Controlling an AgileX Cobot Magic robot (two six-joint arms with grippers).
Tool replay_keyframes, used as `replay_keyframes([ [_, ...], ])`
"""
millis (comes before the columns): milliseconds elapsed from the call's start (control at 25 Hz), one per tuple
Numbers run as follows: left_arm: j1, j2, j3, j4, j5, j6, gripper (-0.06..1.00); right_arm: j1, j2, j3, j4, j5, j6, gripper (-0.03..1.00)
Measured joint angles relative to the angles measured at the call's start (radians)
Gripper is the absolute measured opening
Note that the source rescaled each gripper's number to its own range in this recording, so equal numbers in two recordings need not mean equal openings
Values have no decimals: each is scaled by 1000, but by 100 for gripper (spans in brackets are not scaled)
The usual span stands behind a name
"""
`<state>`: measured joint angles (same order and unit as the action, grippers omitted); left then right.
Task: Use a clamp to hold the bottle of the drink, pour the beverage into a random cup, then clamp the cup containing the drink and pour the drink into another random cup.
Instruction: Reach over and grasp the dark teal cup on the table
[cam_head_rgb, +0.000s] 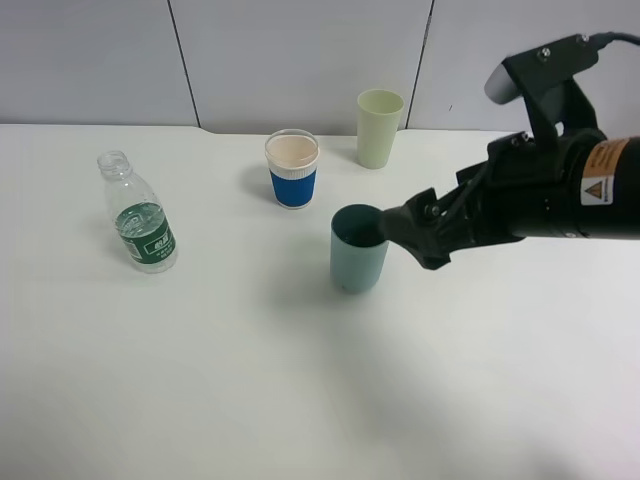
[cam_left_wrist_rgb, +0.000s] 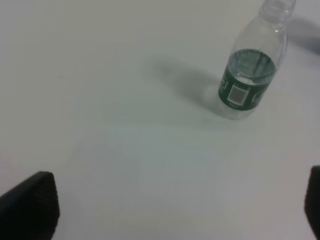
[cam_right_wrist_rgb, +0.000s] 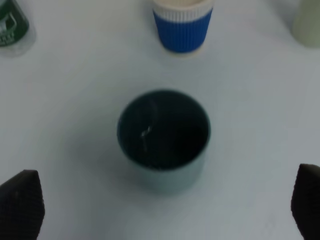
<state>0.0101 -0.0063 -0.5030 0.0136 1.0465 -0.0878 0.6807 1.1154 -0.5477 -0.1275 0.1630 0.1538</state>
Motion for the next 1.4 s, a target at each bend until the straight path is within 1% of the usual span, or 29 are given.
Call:
replay_keyframes([
  [160, 0, 0, 0, 0, 0, 0, 100, 0, 0, 49, -52, 0, 55, 100],
  [320, 0, 0, 0, 0, 0, 0, 100, 0, 2, 78, -146, 0, 126, 100],
  [440, 0, 0, 0, 0, 0, 0, 100, 0, 30, 97, -197, 1, 175, 100],
  [600, 0, 0, 0, 2, 0, 0, 100, 0, 105, 103, -218, 3, 192, 100],
  [760, 0, 0, 0, 2, 0, 0, 100, -1, 186, 103, -234, -36, 196, 100],
  [880, 0, 0, 0, 2, 0, 0, 100, -27, 242, 103, -238, -66, 196, 100],
  [1040, 0, 0, 0, 2, 0, 0, 100, -75, 310, 103, -247, -129, 192, 100],
  [1160, 0, 0, 0, 2, 0, 0, 100, -97, 357, 103, -265, -211, 165, 100],
  [1240, 0, 0, 0, 2, 0, 0, 100, -101, 385, 102, -267, -276, 132, 100],
  [1320, 0, 0, 0, 2, 0, 0, 100, -103, 412, 102, -264, -341, 74, 100],
  [1400, 0, 0, 0, 2, 0, 0, 100, -104, 439, 102, -240, -402, 7, 100],
])
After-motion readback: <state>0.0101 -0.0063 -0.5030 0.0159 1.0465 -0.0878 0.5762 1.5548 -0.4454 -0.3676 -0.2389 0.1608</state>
